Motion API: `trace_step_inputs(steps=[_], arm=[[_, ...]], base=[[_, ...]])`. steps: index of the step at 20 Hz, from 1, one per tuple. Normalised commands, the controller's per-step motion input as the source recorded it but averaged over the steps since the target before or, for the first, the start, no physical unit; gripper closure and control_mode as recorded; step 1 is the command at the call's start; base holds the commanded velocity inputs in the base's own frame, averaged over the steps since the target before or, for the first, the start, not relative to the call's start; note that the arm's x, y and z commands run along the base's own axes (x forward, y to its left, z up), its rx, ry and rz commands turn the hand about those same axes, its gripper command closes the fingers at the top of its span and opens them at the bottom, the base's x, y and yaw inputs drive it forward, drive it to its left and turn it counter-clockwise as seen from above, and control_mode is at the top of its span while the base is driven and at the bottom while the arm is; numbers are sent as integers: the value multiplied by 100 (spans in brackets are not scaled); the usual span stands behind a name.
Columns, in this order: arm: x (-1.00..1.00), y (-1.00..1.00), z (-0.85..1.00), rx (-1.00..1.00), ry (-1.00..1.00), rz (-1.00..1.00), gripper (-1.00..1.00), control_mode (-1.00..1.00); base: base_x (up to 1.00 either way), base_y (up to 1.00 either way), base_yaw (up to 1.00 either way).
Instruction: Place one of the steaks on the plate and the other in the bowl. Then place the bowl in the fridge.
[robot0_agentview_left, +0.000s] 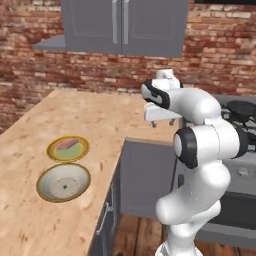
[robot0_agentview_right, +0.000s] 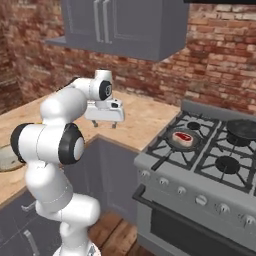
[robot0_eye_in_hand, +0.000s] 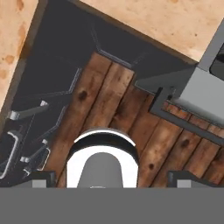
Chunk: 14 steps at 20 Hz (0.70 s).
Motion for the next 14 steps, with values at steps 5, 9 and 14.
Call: trace_step_inputs(steps=[5, 9, 14], arm=[[0, 0, 0, 0, 0, 0, -100, 100], [0, 0, 0, 0, 0, 0, -100, 100], [0, 0, 0, 0, 0, 0, -100, 100]], base=[[19, -36, -36], [1, -5, -49], [25, -1, -43]])
